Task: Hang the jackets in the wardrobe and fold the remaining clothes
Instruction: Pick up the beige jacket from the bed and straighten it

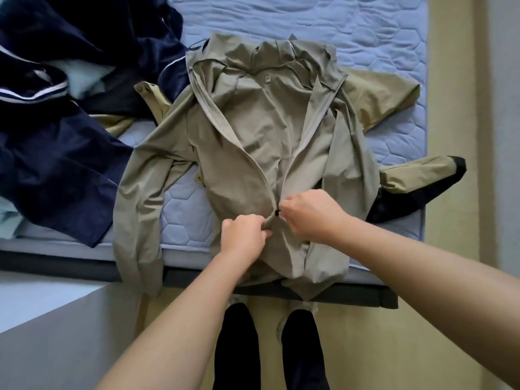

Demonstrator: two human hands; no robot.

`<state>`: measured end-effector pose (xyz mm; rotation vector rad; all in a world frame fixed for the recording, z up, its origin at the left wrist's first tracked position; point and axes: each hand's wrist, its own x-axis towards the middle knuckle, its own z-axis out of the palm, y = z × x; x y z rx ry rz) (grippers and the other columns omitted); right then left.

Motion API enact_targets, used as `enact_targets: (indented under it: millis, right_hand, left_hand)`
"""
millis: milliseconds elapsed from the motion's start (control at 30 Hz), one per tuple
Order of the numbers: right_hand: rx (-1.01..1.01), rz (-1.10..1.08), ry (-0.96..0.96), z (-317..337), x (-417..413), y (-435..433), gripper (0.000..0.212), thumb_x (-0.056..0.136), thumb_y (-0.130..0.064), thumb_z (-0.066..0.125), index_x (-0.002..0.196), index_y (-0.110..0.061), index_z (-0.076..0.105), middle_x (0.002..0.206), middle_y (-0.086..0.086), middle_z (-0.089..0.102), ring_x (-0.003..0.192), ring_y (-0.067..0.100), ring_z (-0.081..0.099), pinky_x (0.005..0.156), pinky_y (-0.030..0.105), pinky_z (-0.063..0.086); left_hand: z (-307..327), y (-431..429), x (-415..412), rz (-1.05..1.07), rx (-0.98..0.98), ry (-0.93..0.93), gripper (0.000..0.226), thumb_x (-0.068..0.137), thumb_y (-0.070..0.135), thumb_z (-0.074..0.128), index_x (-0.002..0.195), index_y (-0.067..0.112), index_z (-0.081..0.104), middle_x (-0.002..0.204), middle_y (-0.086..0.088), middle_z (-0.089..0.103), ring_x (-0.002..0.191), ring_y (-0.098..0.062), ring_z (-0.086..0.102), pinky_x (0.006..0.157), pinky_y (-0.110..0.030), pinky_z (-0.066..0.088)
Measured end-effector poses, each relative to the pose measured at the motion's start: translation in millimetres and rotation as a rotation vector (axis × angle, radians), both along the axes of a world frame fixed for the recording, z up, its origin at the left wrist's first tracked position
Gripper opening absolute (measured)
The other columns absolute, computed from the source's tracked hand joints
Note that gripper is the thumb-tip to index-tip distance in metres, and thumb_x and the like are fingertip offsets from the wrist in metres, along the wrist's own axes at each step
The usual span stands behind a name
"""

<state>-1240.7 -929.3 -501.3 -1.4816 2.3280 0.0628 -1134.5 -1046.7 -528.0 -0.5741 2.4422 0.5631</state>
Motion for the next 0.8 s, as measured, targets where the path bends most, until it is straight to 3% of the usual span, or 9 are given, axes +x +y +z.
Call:
enact_targets:
  millis: [133, 267, 400, 467, 600, 667, 800]
  right_hand:
    - [0.059, -0.057, 0.060, 1.9, -30.5, -9.8, 0.013, 0.088, -0.017, 0.048, 0.088, -0.013, 0.061, 0.091, 0.005, 0.066, 0.083, 0.034, 0.065, 0.060, 0.030, 0.033]
    - [0.020, -0.128, 0.116, -1.2, -48.8, -10.8, 0.012, 0.089, -0.018, 0.049, 0.086, -0.012, 0.059, 0.091, 0.007, 0.066, 0.083, 0.035, 0.065, 0.061, 0.032, 0.035]
    - [-0.028, -0.098, 0.029, -2.8, -39.3, -14.7, 0.016, 0.090, -0.020, 0.050, 0.089, -0.010, 0.063, 0.092, 0.010, 0.068, 0.084, 0.036, 0.066, 0.062, 0.033, 0.036]
    - [-0.031, -0.112, 0.026, 0.2, -45.0, -16.3, 0.017, 0.091, -0.021, 0.049, 0.092, -0.010, 0.063, 0.095, 0.010, 0.067, 0.086, 0.036, 0.066, 0.062, 0.033, 0.033]
    - [-0.031, -0.203, 0.106, 11.9, -87.8, -8.3, 0.017, 0.091, -0.023, 0.048, 0.087, -0.011, 0.060, 0.093, 0.010, 0.066, 0.087, 0.035, 0.065, 0.066, 0.033, 0.042]
    - [-0.023, -0.190, 0.105, 14.2, -95.2, -6.7, 0.018, 0.093, -0.024, 0.046, 0.083, -0.012, 0.057, 0.091, 0.009, 0.066, 0.084, 0.034, 0.064, 0.067, 0.035, 0.046]
    - [0.003, -0.115, 0.059, 13.6, -81.7, -16.1, 0.022, 0.094, -0.025, 0.045, 0.096, -0.011, 0.062, 0.101, 0.008, 0.066, 0.092, 0.034, 0.064, 0.067, 0.034, 0.040]
  left_hand:
    - [-10.0, -11.2, 5.8, 0.007, -0.104, -0.053, 0.020, 0.095, 0.039, 0.050, 0.089, 0.025, 0.063, 0.097, -0.001, 0.068, 0.100, -0.024, 0.060, 0.073, -0.031, 0.026]
    - [-19.9, -43.7, 11.5, 0.103, -0.086, -0.191, 0.017, 0.088, 0.043, 0.059, 0.090, 0.027, 0.065, 0.101, -0.002, 0.067, 0.104, -0.026, 0.059, 0.078, -0.033, 0.035]
    - [-7.4, -30.3, -40.8, 0.251, 0.236, 0.017, 0.015, 0.081, 0.041, 0.067, 0.088, 0.027, 0.067, 0.093, 0.002, 0.068, 0.097, -0.023, 0.060, 0.082, -0.035, 0.048]
    - [-3.8, -21.1, -60.9, 0.301, 0.227, 0.099, 0.013, 0.083, 0.036, 0.068, 0.078, 0.025, 0.063, 0.088, -0.001, 0.067, 0.092, -0.024, 0.059, 0.080, -0.036, 0.048]
    - [-17.1, -31.1, -21.2, 0.240, 0.058, -0.069, 0.022, 0.085, 0.038, 0.065, 0.071, 0.024, 0.054, 0.083, 0.003, 0.062, 0.095, -0.024, 0.060, 0.081, -0.034, 0.043]
    - [-23.2, -36.0, -7.4, 0.256, 0.119, -0.145, 0.023, 0.084, 0.041, 0.066, 0.072, 0.025, 0.055, 0.080, 0.005, 0.060, 0.093, -0.022, 0.060, 0.082, -0.035, 0.045]
    - [-10.2, -17.3, -65.1, 0.306, 0.353, 0.148, 0.028, 0.080, 0.036, 0.072, 0.067, 0.024, 0.049, 0.068, 0.008, 0.052, 0.076, -0.018, 0.052, 0.065, -0.028, 0.036]
